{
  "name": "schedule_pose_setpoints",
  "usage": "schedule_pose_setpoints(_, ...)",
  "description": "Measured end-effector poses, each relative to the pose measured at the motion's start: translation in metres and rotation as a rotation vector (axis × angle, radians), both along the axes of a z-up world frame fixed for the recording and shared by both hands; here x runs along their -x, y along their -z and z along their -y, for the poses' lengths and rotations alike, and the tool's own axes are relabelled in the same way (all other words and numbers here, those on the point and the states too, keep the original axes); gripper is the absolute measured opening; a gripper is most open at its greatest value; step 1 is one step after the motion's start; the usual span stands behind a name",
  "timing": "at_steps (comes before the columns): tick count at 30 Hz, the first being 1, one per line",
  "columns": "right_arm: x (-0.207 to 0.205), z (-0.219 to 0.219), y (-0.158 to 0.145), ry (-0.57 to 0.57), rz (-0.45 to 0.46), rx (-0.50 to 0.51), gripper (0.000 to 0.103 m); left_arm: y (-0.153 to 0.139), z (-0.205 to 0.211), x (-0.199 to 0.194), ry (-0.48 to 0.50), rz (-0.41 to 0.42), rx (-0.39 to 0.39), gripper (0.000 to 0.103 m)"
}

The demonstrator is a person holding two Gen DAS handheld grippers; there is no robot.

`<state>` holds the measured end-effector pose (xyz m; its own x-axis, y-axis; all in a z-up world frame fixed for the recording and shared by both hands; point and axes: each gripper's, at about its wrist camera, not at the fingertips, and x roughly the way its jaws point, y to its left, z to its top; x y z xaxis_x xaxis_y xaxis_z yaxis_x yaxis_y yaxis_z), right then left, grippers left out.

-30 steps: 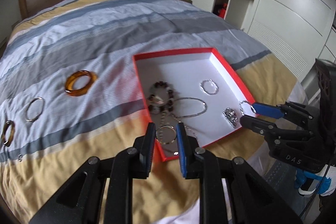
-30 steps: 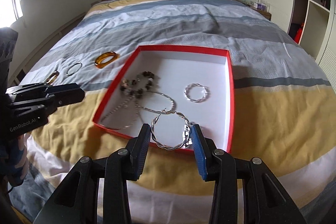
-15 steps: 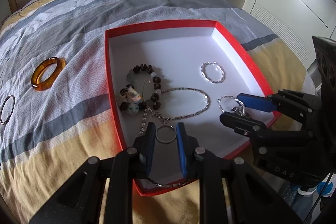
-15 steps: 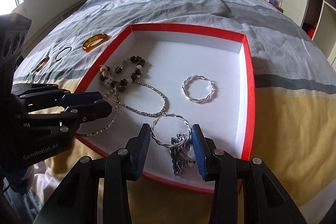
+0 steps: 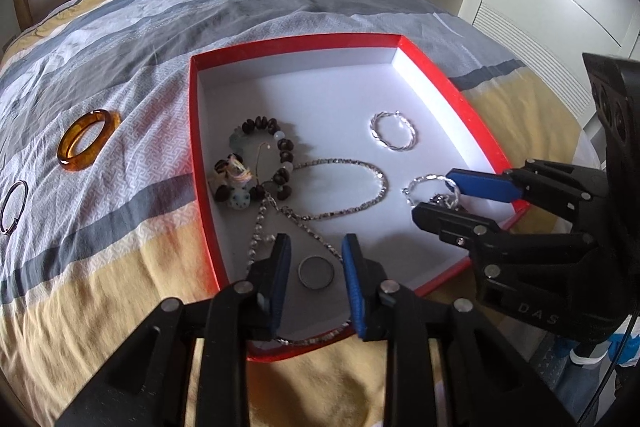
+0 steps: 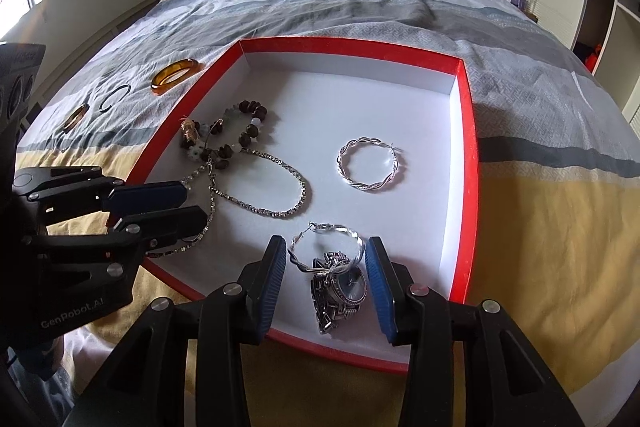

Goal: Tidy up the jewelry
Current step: 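Carry the ring into the red box and open the left tool while the right tool releases the hoop there, then lift both open tools away from the red box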

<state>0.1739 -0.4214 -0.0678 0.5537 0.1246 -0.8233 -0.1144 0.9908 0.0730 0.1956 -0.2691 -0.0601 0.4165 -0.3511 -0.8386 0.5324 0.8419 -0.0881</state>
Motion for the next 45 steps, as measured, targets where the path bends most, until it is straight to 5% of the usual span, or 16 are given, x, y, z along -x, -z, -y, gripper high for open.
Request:
schedule_pose_setpoints(21,0.045,-0.005,-0.046,0.069,0.051,0.014,0.043,-0.058,-0.035,0.047,-0.026,0.096,0.039,0.035)
schedule_pose_setpoints(45,0.127,-0.089,-0.111,-0.014,0.134,0.036,0.047,-0.128,-0.159,0.147,-0.241,0.218,0.032,0.036)
